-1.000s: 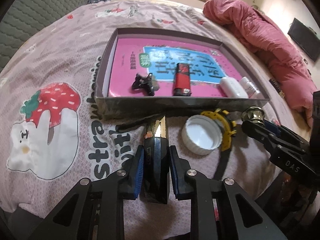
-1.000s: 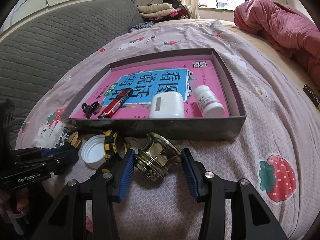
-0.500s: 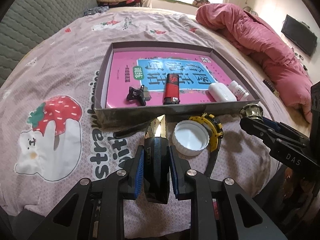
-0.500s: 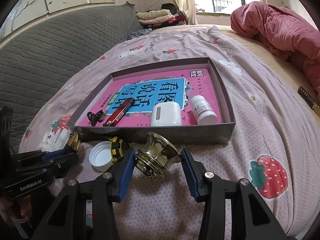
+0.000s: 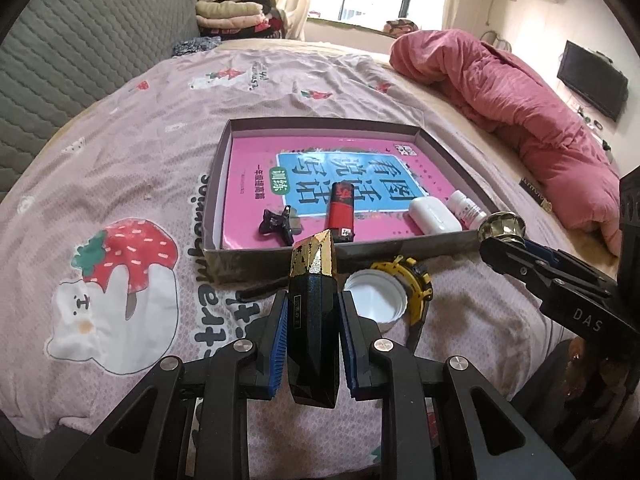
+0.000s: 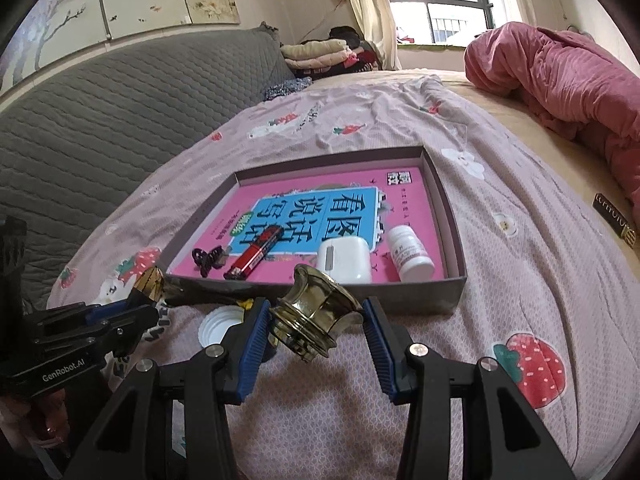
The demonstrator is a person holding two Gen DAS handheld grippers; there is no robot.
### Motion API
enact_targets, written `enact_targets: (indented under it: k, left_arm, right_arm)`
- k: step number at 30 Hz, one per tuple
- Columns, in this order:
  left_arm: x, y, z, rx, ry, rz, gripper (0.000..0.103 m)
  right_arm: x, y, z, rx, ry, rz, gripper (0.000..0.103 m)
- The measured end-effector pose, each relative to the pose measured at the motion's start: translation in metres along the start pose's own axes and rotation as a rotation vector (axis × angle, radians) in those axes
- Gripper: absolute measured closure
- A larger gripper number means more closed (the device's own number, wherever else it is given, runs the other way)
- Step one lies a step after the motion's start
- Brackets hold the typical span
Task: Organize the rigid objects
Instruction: 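Lift the black-and-gold lighter with the left gripper while the right lifts the brass lock cylinder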
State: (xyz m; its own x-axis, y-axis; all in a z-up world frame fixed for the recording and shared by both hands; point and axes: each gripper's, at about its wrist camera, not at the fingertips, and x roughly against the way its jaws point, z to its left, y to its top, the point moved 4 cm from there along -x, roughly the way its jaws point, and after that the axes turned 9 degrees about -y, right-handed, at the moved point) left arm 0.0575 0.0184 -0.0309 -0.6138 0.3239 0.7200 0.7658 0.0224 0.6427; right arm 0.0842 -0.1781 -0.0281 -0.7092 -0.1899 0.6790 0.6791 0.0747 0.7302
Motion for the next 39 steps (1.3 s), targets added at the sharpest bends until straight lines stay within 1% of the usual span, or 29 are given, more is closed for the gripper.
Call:
enact_targets:
  k: [10,16,22,25,32,39]
  left_arm:
    - [-0.011,0.016,-0.012,-0.015,-0.005,-0.017,0.079]
    - [-0.024,0.032,-0.02,-0.015,-0.014,-0.03,0.079]
    - [-0.042,0.05,-0.01,0.017,0.002,-0.049,0.079]
    - [-0.048,0.054,-0.006,0.025,0.003,-0.055,0.079]
    - [-0.06,0.058,-0.003,0.013,0.008,-0.059,0.079]
    - [-0.072,0.066,-0.003,0.0,-0.016,-0.066,0.08]
  right_arm:
    - [0.003,0.012,-0.007,-0.026,-0.007,-0.05,0.056]
    - [0.002,0.015,-0.006,-0.012,-0.019,-0.067,0.056]
    - [-0.001,0.016,-0.007,-0.013,-0.024,-0.067,0.056]
    - [-0.003,0.016,-0.01,-0.03,-0.03,-0.065,0.056]
    - [-0.008,0.019,-0.021,-0.044,-0.077,-0.066,0.056]
    - [-0.014,0.022,-0.028,-0.04,-0.128,-0.061,0.056]
